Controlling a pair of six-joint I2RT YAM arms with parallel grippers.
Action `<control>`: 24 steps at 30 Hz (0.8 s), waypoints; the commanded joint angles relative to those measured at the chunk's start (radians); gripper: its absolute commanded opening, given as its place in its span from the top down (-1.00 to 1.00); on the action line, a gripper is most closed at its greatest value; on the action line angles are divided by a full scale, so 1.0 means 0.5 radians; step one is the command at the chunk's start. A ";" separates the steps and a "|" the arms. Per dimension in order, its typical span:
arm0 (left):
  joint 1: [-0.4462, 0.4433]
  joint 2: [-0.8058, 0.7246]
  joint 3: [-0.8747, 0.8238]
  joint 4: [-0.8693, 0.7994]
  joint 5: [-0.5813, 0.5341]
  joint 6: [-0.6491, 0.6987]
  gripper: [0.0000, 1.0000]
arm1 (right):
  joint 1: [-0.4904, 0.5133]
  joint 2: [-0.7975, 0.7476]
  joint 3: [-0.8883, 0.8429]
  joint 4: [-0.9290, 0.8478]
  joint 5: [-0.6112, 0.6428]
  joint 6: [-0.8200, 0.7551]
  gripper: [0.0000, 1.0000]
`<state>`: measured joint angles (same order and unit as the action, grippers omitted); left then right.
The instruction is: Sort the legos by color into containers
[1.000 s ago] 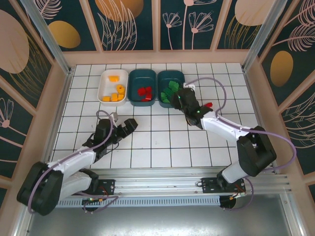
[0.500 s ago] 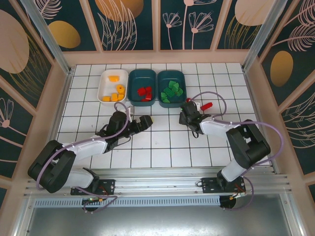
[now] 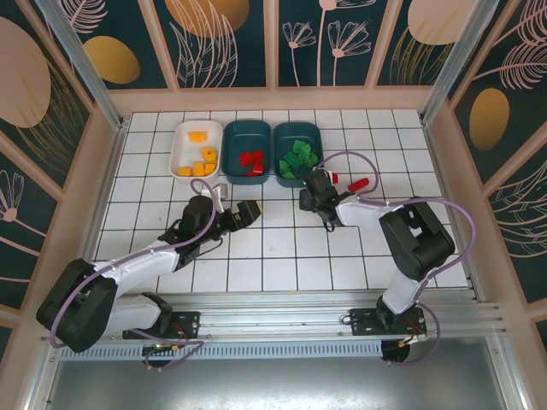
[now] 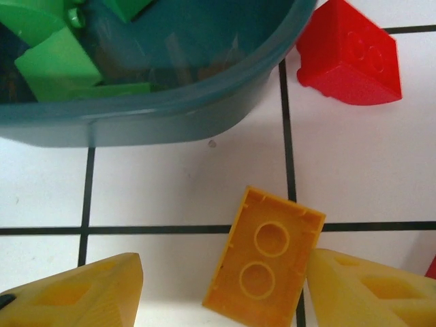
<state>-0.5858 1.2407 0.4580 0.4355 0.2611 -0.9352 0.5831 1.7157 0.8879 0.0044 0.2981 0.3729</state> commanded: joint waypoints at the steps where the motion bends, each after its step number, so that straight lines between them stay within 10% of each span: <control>1: -0.009 0.011 -0.009 -0.030 -0.011 0.048 -0.97 | -0.039 0.038 0.037 -0.003 0.070 0.042 -0.32; 15: -0.006 -0.098 0.001 -0.282 -0.301 0.061 -0.97 | -0.061 0.152 0.090 0.114 -0.184 0.192 -0.09; 24: 0.139 -0.408 0.007 -0.714 -0.596 0.021 -0.97 | 0.121 0.074 0.197 0.134 -0.115 0.178 0.59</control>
<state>-0.5610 1.0863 0.4580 0.1944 0.0372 -0.9249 0.5873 1.7889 0.9440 0.0463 0.2169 0.4553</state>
